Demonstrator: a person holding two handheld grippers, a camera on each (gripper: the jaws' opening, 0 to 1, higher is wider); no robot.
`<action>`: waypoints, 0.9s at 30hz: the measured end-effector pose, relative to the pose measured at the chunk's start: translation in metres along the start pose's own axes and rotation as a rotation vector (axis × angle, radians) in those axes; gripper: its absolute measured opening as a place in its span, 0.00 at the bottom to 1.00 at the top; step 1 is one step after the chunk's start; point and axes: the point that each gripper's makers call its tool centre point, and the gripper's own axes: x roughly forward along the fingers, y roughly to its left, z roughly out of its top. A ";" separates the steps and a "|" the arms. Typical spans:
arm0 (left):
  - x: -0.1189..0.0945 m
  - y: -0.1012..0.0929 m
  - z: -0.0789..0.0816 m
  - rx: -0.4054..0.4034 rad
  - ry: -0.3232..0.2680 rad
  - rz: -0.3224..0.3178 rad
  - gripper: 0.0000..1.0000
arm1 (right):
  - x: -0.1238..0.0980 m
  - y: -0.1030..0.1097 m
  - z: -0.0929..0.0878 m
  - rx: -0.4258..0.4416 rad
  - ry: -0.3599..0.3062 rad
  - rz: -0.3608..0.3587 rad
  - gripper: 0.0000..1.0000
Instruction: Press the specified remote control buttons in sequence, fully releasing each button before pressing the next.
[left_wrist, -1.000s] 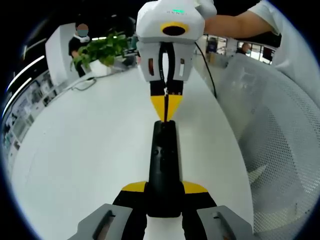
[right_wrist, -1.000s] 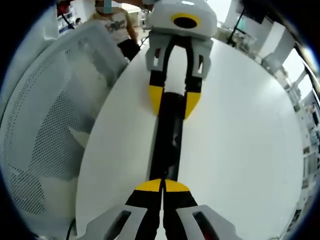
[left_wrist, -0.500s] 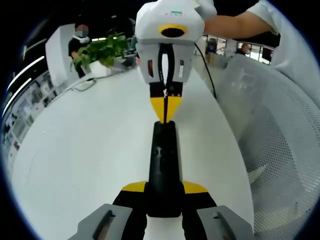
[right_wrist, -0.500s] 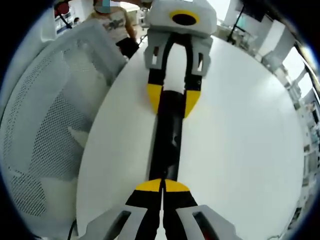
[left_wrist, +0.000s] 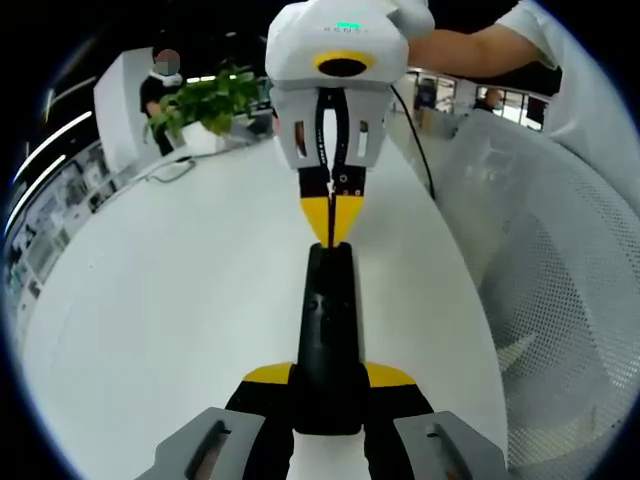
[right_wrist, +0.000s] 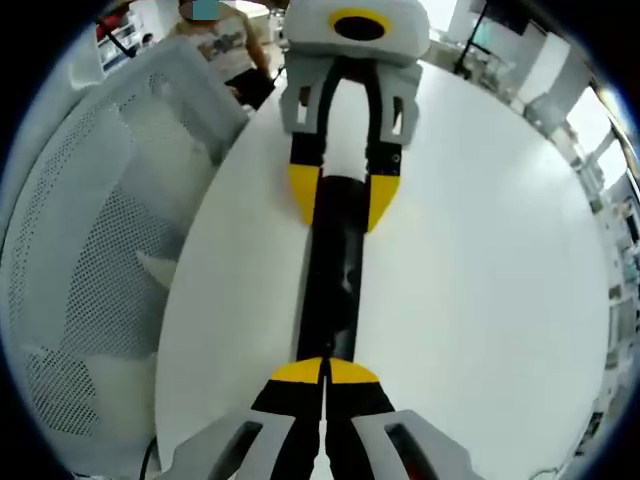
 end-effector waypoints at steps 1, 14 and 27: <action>0.000 0.000 0.000 0.001 0.001 0.000 0.24 | 0.000 0.000 0.000 0.003 -0.005 -0.002 0.00; 0.000 0.000 0.000 0.004 0.015 -0.003 0.24 | -0.001 0.000 0.000 0.033 -0.057 -0.022 0.00; 0.001 0.000 0.000 0.006 0.016 -0.005 0.24 | -0.002 0.001 0.001 0.003 -0.042 -0.024 0.00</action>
